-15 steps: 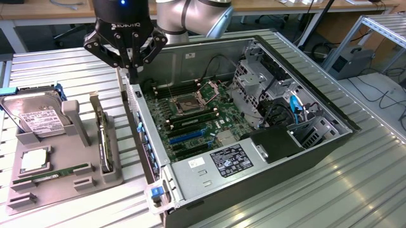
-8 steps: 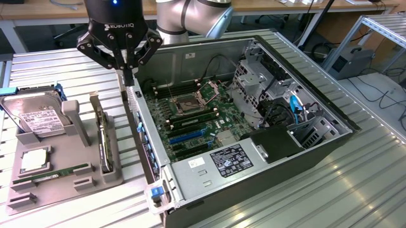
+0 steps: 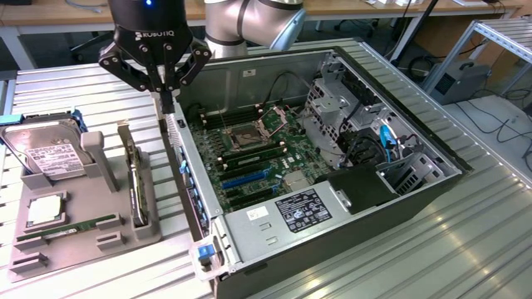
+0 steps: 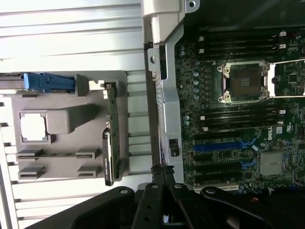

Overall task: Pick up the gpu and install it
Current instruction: 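Reach for the gpu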

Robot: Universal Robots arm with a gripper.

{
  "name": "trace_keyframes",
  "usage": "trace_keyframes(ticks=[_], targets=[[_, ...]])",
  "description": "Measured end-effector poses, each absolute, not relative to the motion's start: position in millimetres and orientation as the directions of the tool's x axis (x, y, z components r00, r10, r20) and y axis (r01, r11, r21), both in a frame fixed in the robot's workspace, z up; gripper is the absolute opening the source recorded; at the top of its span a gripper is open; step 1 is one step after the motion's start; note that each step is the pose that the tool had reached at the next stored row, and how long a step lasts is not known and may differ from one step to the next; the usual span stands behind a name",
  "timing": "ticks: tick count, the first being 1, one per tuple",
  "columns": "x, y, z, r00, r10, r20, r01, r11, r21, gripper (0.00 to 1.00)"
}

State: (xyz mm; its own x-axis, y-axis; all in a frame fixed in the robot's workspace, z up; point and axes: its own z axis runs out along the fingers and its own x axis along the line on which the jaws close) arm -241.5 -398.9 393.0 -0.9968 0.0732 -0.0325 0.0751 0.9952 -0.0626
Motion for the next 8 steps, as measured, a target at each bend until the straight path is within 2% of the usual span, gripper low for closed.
trace_keyframes(ticks=[8], targets=[[-244.8, -398.9, 393.0, -0.997, 0.073, -0.033, 0.075, 0.995, -0.068, 0.11]])
